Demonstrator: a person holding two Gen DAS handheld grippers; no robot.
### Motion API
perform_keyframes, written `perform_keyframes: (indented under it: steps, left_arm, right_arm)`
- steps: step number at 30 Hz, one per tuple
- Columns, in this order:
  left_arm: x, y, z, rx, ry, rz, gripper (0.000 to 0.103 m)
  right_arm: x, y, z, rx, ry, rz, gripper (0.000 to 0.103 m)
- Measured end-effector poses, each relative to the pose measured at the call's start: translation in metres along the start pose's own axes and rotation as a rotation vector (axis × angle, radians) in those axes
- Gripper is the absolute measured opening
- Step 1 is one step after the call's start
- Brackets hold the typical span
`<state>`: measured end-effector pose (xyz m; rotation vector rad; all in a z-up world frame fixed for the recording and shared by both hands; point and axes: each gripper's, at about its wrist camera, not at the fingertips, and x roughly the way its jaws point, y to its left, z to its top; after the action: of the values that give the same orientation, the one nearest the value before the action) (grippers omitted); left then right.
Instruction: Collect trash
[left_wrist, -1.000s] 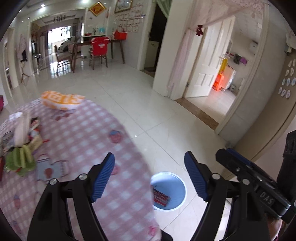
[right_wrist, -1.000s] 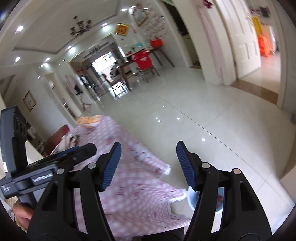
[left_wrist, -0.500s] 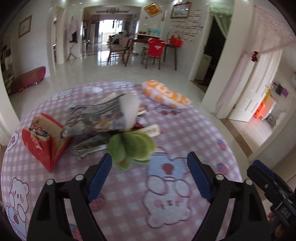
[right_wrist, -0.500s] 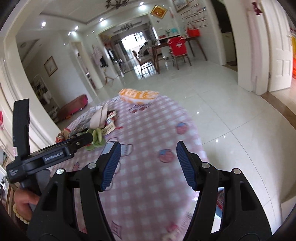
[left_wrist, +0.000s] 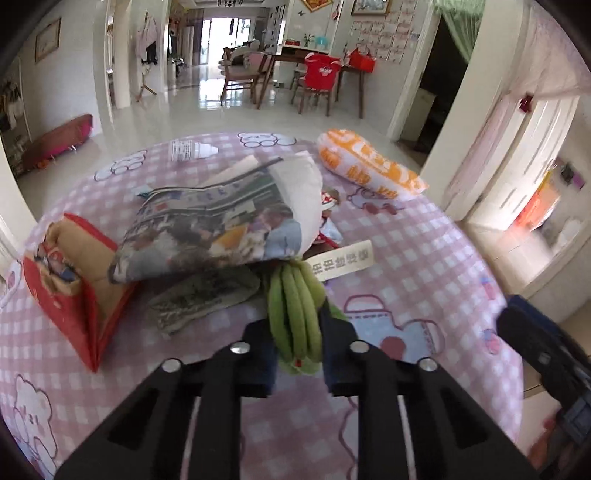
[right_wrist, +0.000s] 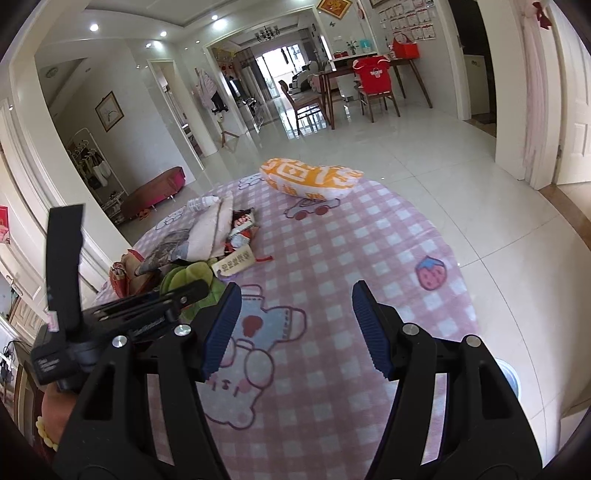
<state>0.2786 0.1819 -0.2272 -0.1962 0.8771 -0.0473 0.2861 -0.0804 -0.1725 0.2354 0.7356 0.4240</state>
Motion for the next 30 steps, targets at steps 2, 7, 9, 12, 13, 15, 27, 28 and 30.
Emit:
perform_keyframes:
  steps: [2,7,9,12,13,15,27,28,30]
  left_arm:
    - [-0.02,0.004,-0.005,0.001,-0.025,-0.042,0.016]
    - [-0.061,0.009,-0.017,0.024,-0.081,-0.087,0.016]
    - [-0.074,0.019,-0.022,0.01,-0.084,-0.118,0.016]
    - [-0.088,0.035,-0.032,-0.011,-0.089,-0.133,0.016]
    - [-0.09,0.04,-0.035,-0.016,-0.083,-0.13,0.016]
    - [-0.091,0.046,-0.04,-0.021,-0.075,-0.121,0.016]
    - [-0.082,0.058,-0.051,-0.032,-0.046,-0.124,0.016]
    - [-0.081,0.057,-0.051,-0.032,-0.044,-0.124,0.016]
    - [-0.082,0.059,-0.052,-0.033,-0.044,-0.121,0.016]
  right_arm:
    - [0.0,0.006,0.0,-0.009,-0.006,0.006,0.062]
    - [0.002,0.03,0.002,-0.042,0.0,0.024,0.062]
    - [0.003,0.041,0.002,-0.066,0.003,0.032,0.062]
    - [0.008,0.061,0.002,-0.098,0.016,0.055,0.062]
    - [0.01,0.065,0.002,-0.099,0.021,0.065,0.063]
    - [0.015,0.069,0.002,-0.069,0.035,0.111,0.064]
    - [0.091,0.087,0.005,0.205,0.191,0.36,0.064]
    - [0.1,0.088,0.006,0.228,0.203,0.379,0.063]
    - [0.109,0.087,0.007,0.24,0.214,0.38,0.031]
